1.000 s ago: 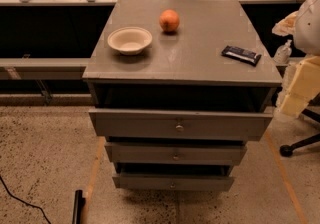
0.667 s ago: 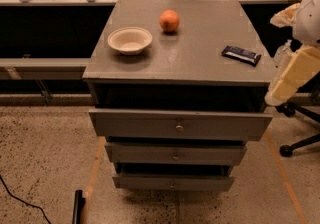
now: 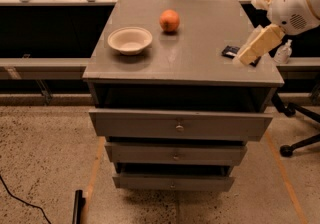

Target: Move orange near rxbar blueberry

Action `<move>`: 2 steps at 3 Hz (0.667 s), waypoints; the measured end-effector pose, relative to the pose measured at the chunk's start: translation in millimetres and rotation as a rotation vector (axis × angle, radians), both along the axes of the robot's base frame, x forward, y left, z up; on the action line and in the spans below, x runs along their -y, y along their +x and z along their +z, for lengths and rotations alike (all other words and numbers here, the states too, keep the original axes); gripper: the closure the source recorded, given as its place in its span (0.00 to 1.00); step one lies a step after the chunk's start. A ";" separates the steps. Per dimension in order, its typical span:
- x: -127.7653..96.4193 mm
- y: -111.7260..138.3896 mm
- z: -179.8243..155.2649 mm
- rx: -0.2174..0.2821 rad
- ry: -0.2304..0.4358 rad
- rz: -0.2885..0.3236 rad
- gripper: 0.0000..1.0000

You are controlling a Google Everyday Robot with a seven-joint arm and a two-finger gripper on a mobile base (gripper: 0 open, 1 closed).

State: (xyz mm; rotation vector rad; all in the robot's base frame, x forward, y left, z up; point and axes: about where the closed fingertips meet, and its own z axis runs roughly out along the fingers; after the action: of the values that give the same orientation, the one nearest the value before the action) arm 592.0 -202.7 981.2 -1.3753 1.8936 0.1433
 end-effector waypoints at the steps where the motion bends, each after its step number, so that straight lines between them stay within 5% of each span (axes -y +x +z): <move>1: -0.2 -0.8 0.2 -0.001 -0.002 0.001 0.00; 2: 3.2 20.7 0.3 0.024 0.017 -0.069 0.00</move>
Offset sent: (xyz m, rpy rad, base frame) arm 0.0933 -0.0252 0.0034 0.0838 -0.1161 -0.3294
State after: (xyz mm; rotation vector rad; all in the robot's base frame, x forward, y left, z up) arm 612.7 -205.9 981.5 -1.2929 1.9133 0.1076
